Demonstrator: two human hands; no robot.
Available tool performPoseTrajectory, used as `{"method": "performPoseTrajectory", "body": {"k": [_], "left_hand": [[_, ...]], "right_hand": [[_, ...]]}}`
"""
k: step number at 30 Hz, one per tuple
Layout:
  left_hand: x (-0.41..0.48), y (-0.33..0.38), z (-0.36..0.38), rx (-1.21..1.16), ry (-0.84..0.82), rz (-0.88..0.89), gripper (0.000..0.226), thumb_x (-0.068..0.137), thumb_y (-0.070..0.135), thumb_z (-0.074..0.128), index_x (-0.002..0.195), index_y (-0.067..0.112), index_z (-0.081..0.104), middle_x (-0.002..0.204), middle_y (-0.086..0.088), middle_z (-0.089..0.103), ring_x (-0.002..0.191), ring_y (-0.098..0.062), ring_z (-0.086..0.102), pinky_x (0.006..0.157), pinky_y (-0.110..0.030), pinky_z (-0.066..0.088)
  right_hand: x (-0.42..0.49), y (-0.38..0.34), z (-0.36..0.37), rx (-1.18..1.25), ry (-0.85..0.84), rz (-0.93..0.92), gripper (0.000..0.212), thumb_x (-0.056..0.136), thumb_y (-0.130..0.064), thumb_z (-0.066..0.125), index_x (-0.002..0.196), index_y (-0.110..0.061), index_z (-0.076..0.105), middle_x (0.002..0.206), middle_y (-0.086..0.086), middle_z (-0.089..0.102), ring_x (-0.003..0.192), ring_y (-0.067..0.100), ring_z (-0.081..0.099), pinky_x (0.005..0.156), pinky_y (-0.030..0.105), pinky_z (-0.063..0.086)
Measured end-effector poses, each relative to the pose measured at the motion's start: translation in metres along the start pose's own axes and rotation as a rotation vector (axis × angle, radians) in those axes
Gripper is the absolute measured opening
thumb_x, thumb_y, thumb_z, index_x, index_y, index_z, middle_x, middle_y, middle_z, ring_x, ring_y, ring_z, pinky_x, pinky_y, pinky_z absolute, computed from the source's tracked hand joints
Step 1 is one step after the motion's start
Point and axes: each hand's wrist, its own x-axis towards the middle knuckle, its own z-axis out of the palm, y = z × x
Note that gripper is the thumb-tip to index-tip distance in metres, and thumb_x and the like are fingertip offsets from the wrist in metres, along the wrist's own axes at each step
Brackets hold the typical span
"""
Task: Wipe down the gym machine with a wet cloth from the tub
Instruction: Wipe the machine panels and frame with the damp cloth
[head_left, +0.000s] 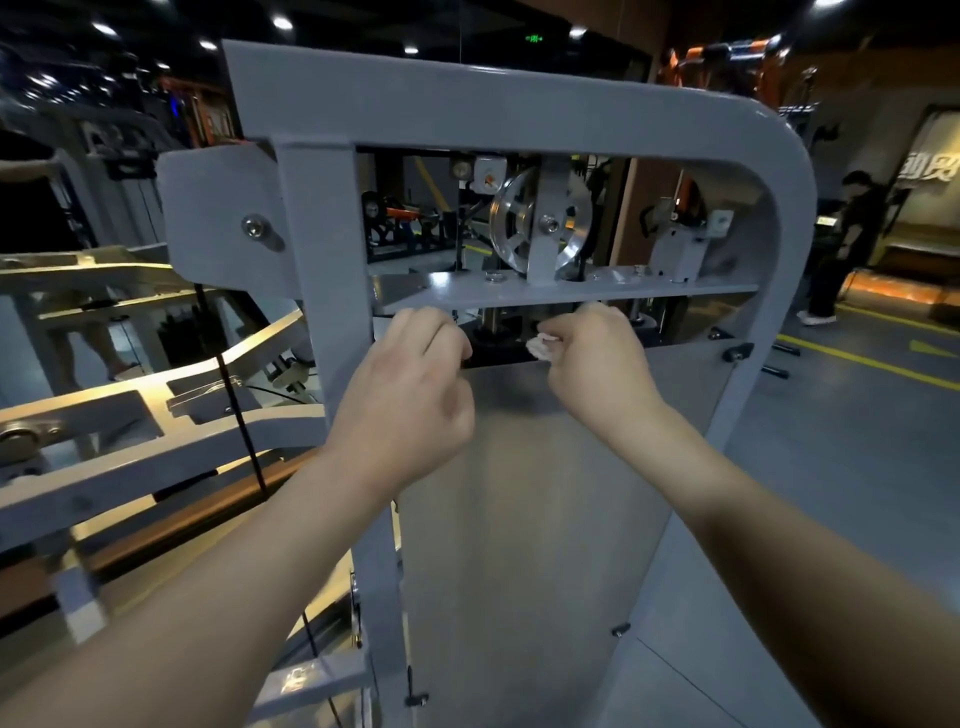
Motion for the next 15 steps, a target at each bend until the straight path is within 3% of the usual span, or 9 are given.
{"method": "performPoseTrajectory", "body": {"k": [2, 5, 8, 10, 11, 13, 15], "left_hand": [[0.005, -0.001, 0.001, -0.016, -0.003, 0.024, 0.031, 0.078, 0.012, 0.037, 0.091, 0.0, 0.063, 0.096, -0.012, 0.058, 0.092, -0.033, 0.056, 0.073, -0.044, 0.052], [0.013, 0.003, 0.007, -0.03, 0.003, 0.076, 0.024, 0.077, 0.007, 0.041, 0.088, 0.0, 0.062, 0.092, -0.012, 0.056, 0.087, -0.033, 0.054, 0.074, -0.046, 0.05], [0.024, 0.014, 0.015, -0.04, 0.023, 0.126, 0.017, 0.076, 0.005, 0.047, 0.084, 0.002, 0.061, 0.09, -0.01, 0.057, 0.088, -0.03, 0.052, 0.077, -0.042, 0.048], [0.03, 0.023, 0.021, -0.025, 0.028, 0.166, 0.013, 0.076, 0.006, 0.049, 0.081, 0.004, 0.061, 0.091, -0.007, 0.058, 0.095, -0.031, 0.053, 0.085, -0.04, 0.046], [0.033, 0.028, 0.023, -0.011, 0.025, 0.184, 0.011, 0.076, 0.007, 0.05, 0.08, 0.005, 0.06, 0.093, -0.007, 0.058, 0.099, -0.031, 0.053, 0.09, -0.039, 0.044], [0.037, 0.034, 0.028, 0.018, 0.011, 0.204, 0.013, 0.076, 0.009, 0.051, 0.082, 0.006, 0.061, 0.099, -0.006, 0.059, 0.107, -0.031, 0.052, 0.099, -0.039, 0.038], [0.043, 0.037, 0.031, 0.023, 0.009, 0.197, 0.02, 0.076, 0.014, 0.049, 0.088, 0.007, 0.063, 0.105, -0.007, 0.059, 0.113, -0.032, 0.049, 0.103, -0.04, 0.033]], "right_hand": [[0.003, -0.016, 0.01, 0.012, -0.038, -0.049, 0.024, 0.086, 0.003, 0.055, 0.068, -0.011, 0.063, 0.074, 0.005, 0.047, 0.085, 0.033, 0.048, 0.068, 0.038, 0.042], [-0.006, -0.015, 0.011, 0.053, -0.015, -0.117, 0.022, 0.094, -0.002, 0.059, 0.095, -0.011, 0.079, 0.092, 0.012, 0.061, 0.094, 0.032, 0.051, 0.078, 0.039, 0.047], [-0.014, 0.024, -0.007, 0.0, 0.076, 0.019, 0.019, 0.099, -0.006, 0.06, 0.102, -0.005, 0.078, 0.098, 0.013, 0.058, 0.097, 0.035, 0.052, 0.076, 0.034, 0.04], [-0.013, 0.05, -0.022, -0.035, 0.11, 0.125, 0.019, 0.1, -0.006, 0.06, 0.101, -0.002, 0.078, 0.099, 0.013, 0.052, 0.098, 0.037, 0.053, 0.08, 0.036, 0.046], [-0.013, 0.059, -0.03, -0.038, 0.1, 0.155, 0.018, 0.1, -0.005, 0.06, 0.1, -0.001, 0.077, 0.1, 0.013, 0.051, 0.098, 0.034, 0.054, 0.083, 0.032, 0.049], [-0.018, 0.066, -0.044, 0.024, 0.081, 0.193, 0.019, 0.1, -0.002, 0.057, 0.098, 0.0, 0.075, 0.101, 0.013, 0.052, 0.097, 0.023, 0.052, 0.08, 0.004, 0.039], [-0.026, 0.066, -0.055, 0.094, 0.119, 0.191, 0.023, 0.101, -0.004, 0.053, 0.107, -0.006, 0.075, 0.106, 0.01, 0.054, 0.1, 0.011, 0.048, 0.081, 0.003, 0.035]]}}
